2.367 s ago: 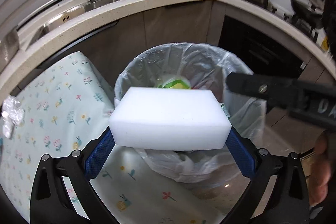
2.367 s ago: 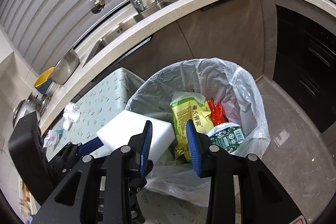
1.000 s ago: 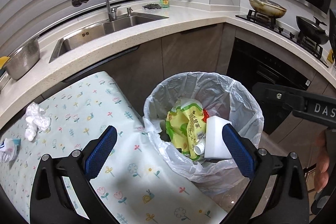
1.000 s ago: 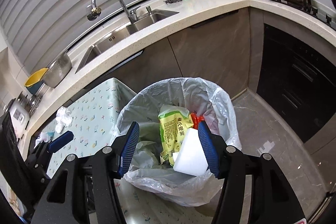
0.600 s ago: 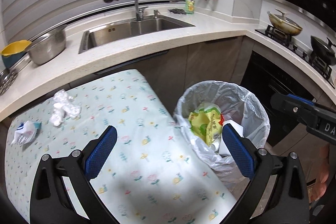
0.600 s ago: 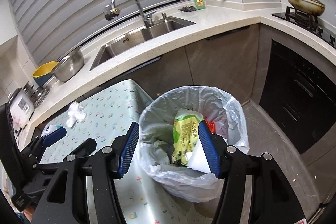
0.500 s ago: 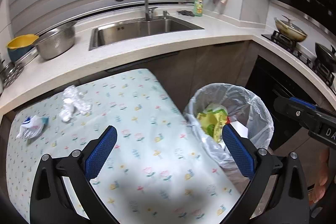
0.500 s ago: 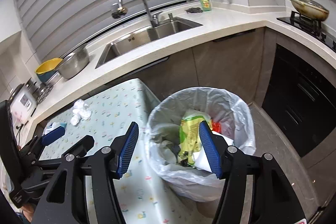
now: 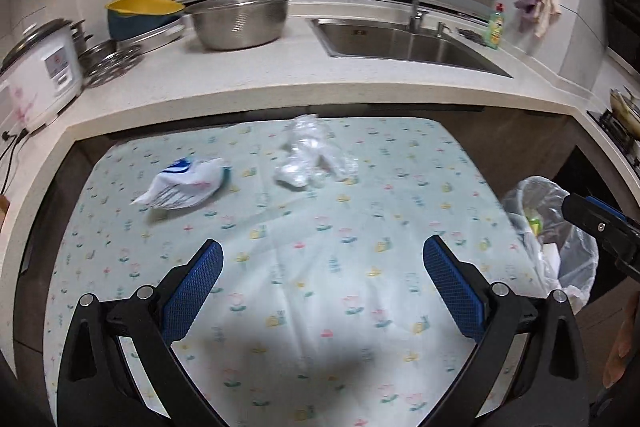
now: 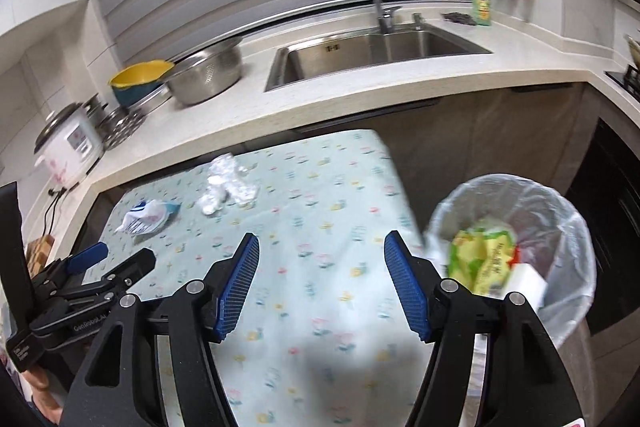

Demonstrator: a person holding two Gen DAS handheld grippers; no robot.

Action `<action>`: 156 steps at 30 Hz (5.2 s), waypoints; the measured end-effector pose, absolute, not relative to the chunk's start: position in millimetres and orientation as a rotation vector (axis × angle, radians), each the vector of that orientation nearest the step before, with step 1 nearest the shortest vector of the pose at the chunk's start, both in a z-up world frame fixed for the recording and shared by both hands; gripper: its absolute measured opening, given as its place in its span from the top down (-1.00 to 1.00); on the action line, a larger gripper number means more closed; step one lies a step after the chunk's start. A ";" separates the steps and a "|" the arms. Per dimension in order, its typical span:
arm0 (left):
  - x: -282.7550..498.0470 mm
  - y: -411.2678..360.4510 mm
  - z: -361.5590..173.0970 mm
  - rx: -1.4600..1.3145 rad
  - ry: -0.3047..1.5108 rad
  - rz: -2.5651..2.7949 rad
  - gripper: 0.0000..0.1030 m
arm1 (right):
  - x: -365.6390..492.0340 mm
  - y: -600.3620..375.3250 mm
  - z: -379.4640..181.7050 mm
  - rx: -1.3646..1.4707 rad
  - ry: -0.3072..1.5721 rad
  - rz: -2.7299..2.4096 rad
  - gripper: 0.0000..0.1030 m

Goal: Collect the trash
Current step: 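Move both tools back over the wipes pack and clear bag on the table, then grasp the blue-white wipes pack with the left tool while the right tool grasps the clear bag, then carry the wipes pack and clear bag over the trash bin with both tools, then open both tools to drop the wipes pack and clear bag into the bin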

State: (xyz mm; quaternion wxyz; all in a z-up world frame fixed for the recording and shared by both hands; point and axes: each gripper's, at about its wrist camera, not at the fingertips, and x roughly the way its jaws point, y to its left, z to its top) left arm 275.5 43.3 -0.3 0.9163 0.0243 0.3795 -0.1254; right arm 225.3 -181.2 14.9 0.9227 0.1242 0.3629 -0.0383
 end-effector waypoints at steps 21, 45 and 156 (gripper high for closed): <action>399.1 169.8 -51.0 0.014 0.827 -0.112 -0.86 | 410.5 -52.8 -58.3 0.143 0.839 0.039 -0.31; 435.8 144.5 -76.1 -0.025 0.876 -0.240 0.31 | 443.4 -41.6 -93.5 0.103 0.879 0.098 0.45; 202.8 -265.6 14.8 0.212 0.827 -0.673 -0.43 | 122.8 -397.4 9.4 0.339 0.650 -0.396 -0.20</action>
